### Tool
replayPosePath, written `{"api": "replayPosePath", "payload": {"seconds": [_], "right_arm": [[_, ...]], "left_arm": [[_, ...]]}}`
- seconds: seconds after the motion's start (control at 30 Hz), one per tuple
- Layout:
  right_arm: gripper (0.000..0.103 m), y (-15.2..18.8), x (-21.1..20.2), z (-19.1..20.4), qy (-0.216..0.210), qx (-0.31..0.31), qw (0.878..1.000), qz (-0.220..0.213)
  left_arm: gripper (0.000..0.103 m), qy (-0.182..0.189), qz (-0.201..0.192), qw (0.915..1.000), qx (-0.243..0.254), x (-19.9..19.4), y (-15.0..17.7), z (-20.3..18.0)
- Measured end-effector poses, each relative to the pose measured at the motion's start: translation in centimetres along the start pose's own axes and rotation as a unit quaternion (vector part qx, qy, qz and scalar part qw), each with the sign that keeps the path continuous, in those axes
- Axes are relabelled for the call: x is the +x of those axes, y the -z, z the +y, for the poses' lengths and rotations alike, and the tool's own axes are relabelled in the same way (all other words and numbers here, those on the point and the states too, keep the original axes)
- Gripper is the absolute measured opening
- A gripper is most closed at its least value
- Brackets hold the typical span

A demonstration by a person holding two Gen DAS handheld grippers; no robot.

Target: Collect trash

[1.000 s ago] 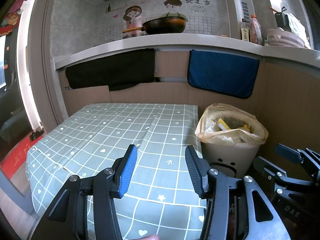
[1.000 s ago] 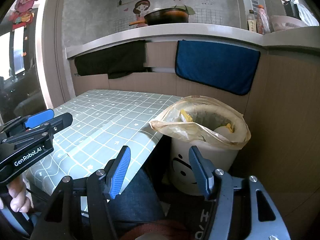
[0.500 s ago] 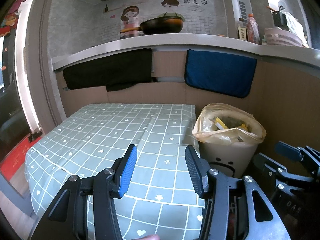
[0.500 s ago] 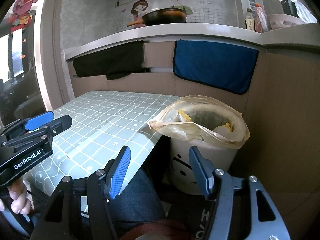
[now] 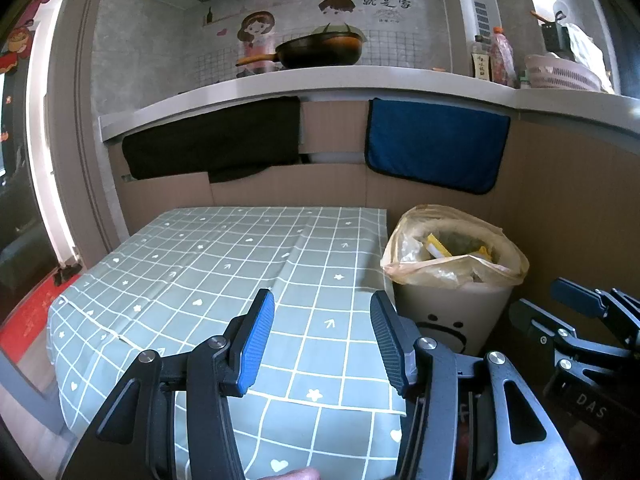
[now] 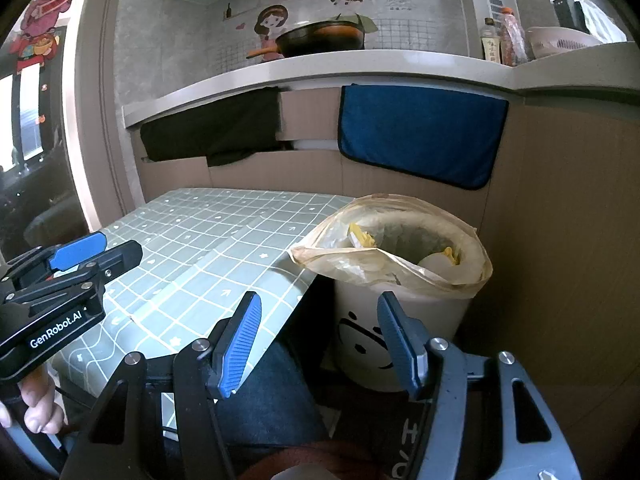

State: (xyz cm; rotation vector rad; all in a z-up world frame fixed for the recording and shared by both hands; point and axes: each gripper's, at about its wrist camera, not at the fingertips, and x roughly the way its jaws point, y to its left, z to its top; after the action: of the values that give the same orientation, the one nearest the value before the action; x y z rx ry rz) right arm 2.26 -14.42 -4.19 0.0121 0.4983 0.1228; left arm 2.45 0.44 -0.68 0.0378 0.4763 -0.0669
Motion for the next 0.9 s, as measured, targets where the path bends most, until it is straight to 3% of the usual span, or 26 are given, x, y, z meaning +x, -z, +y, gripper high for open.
{"api": "replayPosePath", "payload": {"seconds": [0.9], "right_arm": [[0.058, -0.07, -0.17, -0.08, 0.001, 0.003, 1.000, -0.001]], "left_arm": [[0.051, -0.002, 0.002, 1.0000, -0.001, 0.06, -0.05, -0.22]]}}
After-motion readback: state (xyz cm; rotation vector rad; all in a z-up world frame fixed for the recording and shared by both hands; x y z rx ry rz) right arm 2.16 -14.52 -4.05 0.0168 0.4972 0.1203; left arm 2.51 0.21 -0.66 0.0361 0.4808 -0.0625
